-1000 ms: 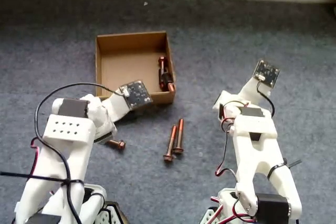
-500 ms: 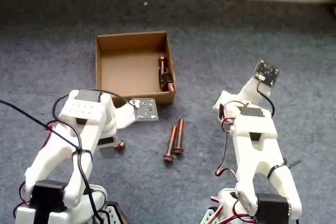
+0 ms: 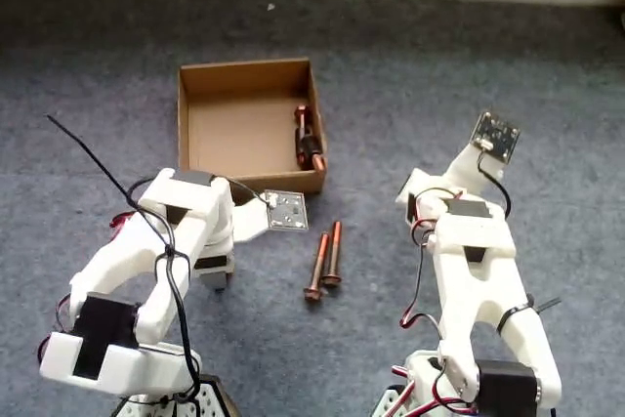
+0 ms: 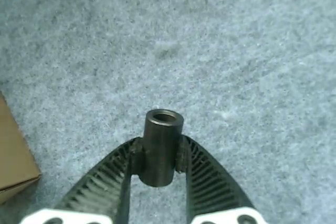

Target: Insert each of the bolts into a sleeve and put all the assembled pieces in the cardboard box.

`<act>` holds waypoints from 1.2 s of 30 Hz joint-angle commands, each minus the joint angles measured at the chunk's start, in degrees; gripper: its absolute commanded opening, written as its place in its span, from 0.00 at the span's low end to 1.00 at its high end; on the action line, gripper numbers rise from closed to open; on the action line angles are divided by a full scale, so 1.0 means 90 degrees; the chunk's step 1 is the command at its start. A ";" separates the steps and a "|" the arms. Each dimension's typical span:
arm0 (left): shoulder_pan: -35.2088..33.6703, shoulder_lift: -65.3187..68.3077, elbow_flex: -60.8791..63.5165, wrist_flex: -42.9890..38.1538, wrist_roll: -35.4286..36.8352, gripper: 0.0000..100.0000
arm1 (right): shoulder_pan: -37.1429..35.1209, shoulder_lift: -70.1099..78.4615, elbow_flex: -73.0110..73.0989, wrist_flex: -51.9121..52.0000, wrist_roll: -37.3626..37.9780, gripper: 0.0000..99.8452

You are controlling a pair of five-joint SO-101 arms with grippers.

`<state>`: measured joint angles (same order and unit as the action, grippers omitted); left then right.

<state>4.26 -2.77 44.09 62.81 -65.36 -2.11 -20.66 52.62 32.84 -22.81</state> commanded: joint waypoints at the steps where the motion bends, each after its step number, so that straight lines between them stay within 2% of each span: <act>1: 0.0083 0.0005 -0.0142 -0.0137 -0.0029 0.03 | 0.0054 -0.0288 -0.0103 -0.0122 -0.0020 0.01; 3: 0.0083 0.0005 -0.0142 -0.0127 -0.0029 0.00 | 0.0054 -0.0288 -0.0103 -0.0122 -0.0020 0.01; 7: 0.0073 0.0005 -0.0142 -0.0098 -0.0029 0.01 | 0.0054 -0.0288 -0.0103 -0.0122 -0.0020 0.01; 13: 0.0093 -0.0122 -0.0269 0.0567 0.0039 0.01 | 0.0054 -0.0288 -0.0103 -0.0122 -0.0020 0.01; 20: 0.0093 -0.1538 -0.0269 0.1006 0.1221 0.01 | 0.0054 -0.0337 -0.0083 -0.0122 -0.0020 0.01; 26: 0.0093 -0.2740 -0.0239 0.0967 0.2422 0.01 | 0.0054 -0.0357 -0.0083 -0.0103 -0.0020 0.01; 31: 0.0093 -0.3062 -0.0239 0.0938 0.3243 0.01 | 0.0044 -0.0366 -0.0083 -0.0083 -0.0020 0.01; 36: 0.0093 -0.3238 -0.0239 0.0488 0.4230 0.01 | -0.0142 -0.0376 -0.0103 0.0005 -0.0020 0.01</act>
<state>4.53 -29.23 43.30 70.20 -34.07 -2.20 -20.66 52.62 32.84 -22.81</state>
